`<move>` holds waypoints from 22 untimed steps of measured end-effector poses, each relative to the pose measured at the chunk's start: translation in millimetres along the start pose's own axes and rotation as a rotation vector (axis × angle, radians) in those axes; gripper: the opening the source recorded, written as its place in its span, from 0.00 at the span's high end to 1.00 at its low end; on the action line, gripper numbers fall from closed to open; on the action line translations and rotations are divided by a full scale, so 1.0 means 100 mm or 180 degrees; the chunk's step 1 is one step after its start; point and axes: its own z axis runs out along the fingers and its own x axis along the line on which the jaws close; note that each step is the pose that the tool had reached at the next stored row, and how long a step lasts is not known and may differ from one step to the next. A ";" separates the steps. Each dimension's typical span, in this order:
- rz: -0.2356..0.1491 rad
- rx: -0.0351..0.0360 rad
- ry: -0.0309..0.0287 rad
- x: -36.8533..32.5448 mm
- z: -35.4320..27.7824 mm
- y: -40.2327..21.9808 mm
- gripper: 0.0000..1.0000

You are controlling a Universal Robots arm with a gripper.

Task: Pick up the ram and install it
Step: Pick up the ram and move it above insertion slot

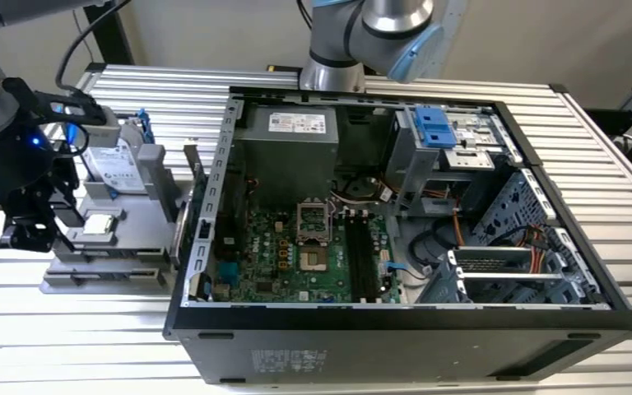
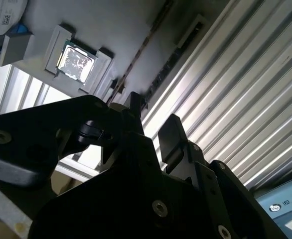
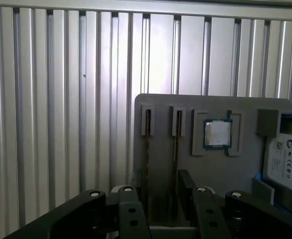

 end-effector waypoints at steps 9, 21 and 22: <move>0.0000 0.0000 0.0000 0.006 0.131 -0.002 0.00; 0.0000 0.0000 0.0000 0.014 0.306 -0.006 0.00; 0.0000 0.0000 0.0000 0.015 0.321 -0.006 0.00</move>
